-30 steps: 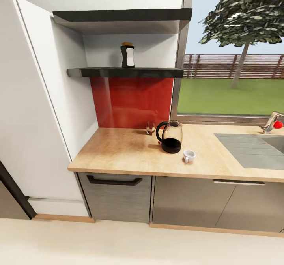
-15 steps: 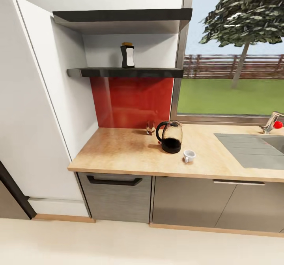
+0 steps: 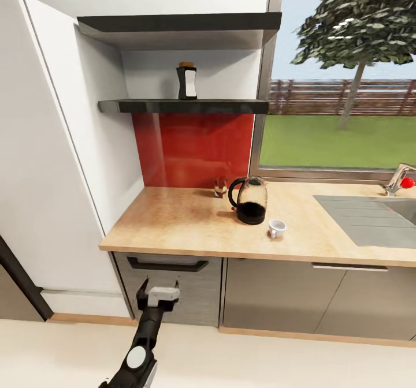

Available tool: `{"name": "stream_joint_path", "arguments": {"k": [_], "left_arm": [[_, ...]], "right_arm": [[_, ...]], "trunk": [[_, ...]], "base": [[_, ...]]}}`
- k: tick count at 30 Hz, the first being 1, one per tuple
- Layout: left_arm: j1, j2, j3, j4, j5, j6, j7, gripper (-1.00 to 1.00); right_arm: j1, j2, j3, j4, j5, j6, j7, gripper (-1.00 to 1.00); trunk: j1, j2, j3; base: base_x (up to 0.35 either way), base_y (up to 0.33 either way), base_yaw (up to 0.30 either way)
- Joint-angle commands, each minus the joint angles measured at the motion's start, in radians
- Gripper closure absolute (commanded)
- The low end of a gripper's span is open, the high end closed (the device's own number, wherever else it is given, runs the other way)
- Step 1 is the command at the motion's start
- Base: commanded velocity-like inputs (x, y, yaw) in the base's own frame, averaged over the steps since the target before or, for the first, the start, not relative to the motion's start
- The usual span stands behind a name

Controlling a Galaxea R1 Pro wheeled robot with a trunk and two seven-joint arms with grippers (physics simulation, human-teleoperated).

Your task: Set up a coffee station on the kitchen countertop: keep the coffee maker on the countertop, move the bottle of coffee from the kitchen shelf to the counter next to the coffee maker, place a paper coffee filter on top of the coffee maker, put the saucer next to the coffee maker with the coffee cup on the saucer, and place the electric kettle next to the coffee maker.

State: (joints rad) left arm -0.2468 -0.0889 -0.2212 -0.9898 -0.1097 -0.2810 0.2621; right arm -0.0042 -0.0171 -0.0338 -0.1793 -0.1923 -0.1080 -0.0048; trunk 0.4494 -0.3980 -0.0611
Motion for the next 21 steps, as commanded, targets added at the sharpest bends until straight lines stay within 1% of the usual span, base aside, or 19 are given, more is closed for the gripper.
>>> {"name": "stream_joint_path", "arguments": {"k": [1,2,4,5,7,8,10,11,13,15,16,18,19,20,21], "left_arm": [[-0.002,-0.002,-0.018,-0.041,-0.01,-0.001,0.009,-1.0],[-0.003,-0.002,-0.025,-0.059,-0.01,0.0,0.009,-1.0],[-0.005,-0.004,-0.047,-0.129,-0.01,-0.001,0.009,-1.0],[-0.005,-0.004,-0.05,-0.146,-0.01,-0.001,0.009,-1.0],[-0.011,-0.005,-0.057,-0.206,-0.01,-0.001,0.01,-1.0],[-0.015,-0.005,-0.058,-0.219,-0.01,-0.001,0.01,-1.0],[-0.04,-0.006,-0.061,-0.266,-0.01,0.002,0.01,-1.0],[-0.05,-0.006,-0.061,-0.276,-0.01,0.004,0.011,-1.0],[-0.086,-0.007,-0.062,-0.3,-0.009,0.008,0.016,-1.0],[-0.148,-0.011,-0.062,-0.318,-0.005,0.014,0.02,-1.0],[-0.166,-0.014,-0.062,-0.321,-0.004,0.017,0.02,-1.0],[-0.24,-0.035,-0.062,-0.327,-0.003,0.045,0.021,-1.0],[-0.259,-0.041,-0.061,-0.328,-0.002,0.058,0.022,-1.0],[-0.296,-0.053,-0.061,-0.329,-0.002,0.091,0.023,-1.0],[-0.314,-0.058,-0.061,-0.329,-0.002,0.11,0.024,-1.0]], "right_arm": [[0.0,0.0,-0.003,0.0,-0.004,-0.003,0.0,-1.0],[0.0,0.0,-0.003,0.0,-0.004,-0.003,0.0,-1.0],[0.0,0.001,-0.003,0.0,-0.004,-0.003,0.0,-1.0],[0.0,0.001,-0.003,0.0,-0.004,-0.004,0.0,-1.0],[0.0,0.001,-0.003,0.0,-0.004,-0.004,0.0,-1.0],[0.0,0.001,-0.003,0.0,-0.004,-0.004,0.0,-1.0],[0.0,0.002,-0.003,0.0,-0.004,-0.004,0.0,-1.0],[0.0,0.002,-0.003,0.0,-0.004,-0.004,0.0,-1.0],[0.0,0.002,-0.003,0.0,-0.004,-0.004,0.0,-1.0],[0.0,0.002,-0.003,0.0,-0.004,-0.004,0.0,-1.0],[0.0,0.002,-0.003,0.0,-0.004,-0.004,0.0,-1.0],[0.0,0.002,-0.003,0.0,-0.004,-0.004,0.0,-1.0],[0.0,0.002,-0.003,0.0,-0.004,-0.004,0.0,-1.0],[0.0,0.002,-0.003,0.0,-0.004,-0.004,0.0,-1.0],[0.0,0.002,-0.003,0.0,-0.004,-0.004,0.0,-1.0]], "trunk": [[0.001,-0.002,-0.002],[0.001,-0.002,-0.002],[0.001,-0.002,-0.002],[0.001,-0.002,-0.002],[0.001,-0.002,-0.002],[0.001,-0.002,-0.002],[0.001,-0.002,-0.002],[0.001,-0.002,-0.002],[0.001,-0.002,-0.002],[0.001,-0.002,-0.002],[0.001,-0.002,-0.002],[0.001,-0.002,-0.002],[0.001,-0.002,-0.002],[0.001,-0.002,-0.002],[0.001,-0.002,-0.002]], "base": [[0.0,0.0,0.0],[0.0,0.0,0.0],[0.0,0.0,0.0],[0.0,0.0,0.0],[0.0,0.0,0.0],[0.0,0.0,0.0],[0.0,0.0,0.0],[0.0,0.0,0.0],[0.0,0.0,0.0],[0.0,0.0,0.0],[0.0,0.0,0.0],[0.0,0.0,0.0],[0.0,0.0,0.0],[0.0,0.0,0.0],[0.0,0.0,0.0]]}}
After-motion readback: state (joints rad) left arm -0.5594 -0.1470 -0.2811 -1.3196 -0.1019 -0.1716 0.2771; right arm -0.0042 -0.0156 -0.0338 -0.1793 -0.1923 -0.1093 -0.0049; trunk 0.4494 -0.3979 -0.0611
